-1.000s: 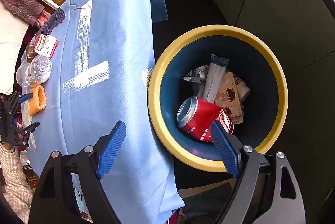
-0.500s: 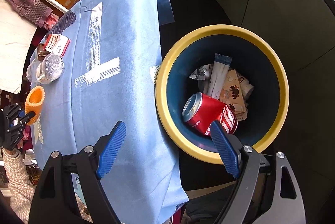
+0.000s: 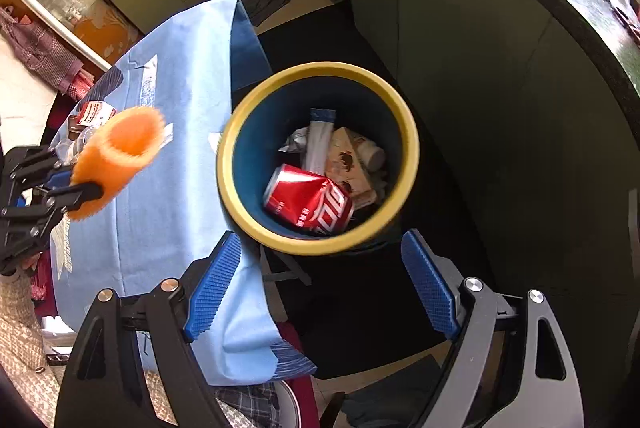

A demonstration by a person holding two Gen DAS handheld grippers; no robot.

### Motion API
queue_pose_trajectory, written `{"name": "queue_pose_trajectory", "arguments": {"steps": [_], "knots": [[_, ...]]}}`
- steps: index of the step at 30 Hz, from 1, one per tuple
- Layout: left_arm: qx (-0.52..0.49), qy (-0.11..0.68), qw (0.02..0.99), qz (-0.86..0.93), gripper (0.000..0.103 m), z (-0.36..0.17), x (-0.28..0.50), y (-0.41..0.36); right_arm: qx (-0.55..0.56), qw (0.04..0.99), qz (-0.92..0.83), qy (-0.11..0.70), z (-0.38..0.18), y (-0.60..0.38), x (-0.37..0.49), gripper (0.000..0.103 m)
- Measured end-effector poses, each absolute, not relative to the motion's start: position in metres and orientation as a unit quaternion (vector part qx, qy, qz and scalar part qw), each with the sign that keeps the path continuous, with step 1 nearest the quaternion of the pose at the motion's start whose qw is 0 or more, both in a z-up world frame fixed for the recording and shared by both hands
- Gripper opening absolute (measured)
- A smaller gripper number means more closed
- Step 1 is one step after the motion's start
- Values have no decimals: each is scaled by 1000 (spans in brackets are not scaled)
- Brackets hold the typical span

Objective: Collect trash
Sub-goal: 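Carry the orange foam net over the bin and release it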

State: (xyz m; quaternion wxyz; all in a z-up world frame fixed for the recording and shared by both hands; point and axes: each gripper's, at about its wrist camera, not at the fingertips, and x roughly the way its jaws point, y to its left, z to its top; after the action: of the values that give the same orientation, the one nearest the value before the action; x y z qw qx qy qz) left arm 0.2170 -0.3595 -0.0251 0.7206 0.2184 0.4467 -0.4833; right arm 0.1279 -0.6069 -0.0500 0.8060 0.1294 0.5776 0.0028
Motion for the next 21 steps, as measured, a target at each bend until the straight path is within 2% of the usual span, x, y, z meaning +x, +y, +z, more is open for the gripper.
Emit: {"name": "queue_pose_trajectory", "arguments": {"steps": [3,4,5,7,10,13,16,21], "knots": [[227,457,720,-470,19,-49,235,-406,139,804,-15,578,-51,-629,111,82],[226,461,721,-465,28,-56,241,-417,143,804,-19,578,-52,-635,106,82],[223,468,721,-460,44,-63,247,-427,147,803,-24,577,-52,-640,102,82],[224,471,732,-439,61,-72,255,-442,153,803,-28,576,-53,-647,95,82],[214,467,737,-439,62,-69,255,-446,155,804,-26,573,-52,-650,90,82],[194,447,749,-449,62,-43,241,-426,148,806,-6,573,-53,-642,93,82],[163,418,768,-456,64,-7,220,-381,119,809,31,574,-50,-616,106,82],[150,362,822,-414,73,30,166,-273,13,818,126,561,-39,-544,134,82]]}}
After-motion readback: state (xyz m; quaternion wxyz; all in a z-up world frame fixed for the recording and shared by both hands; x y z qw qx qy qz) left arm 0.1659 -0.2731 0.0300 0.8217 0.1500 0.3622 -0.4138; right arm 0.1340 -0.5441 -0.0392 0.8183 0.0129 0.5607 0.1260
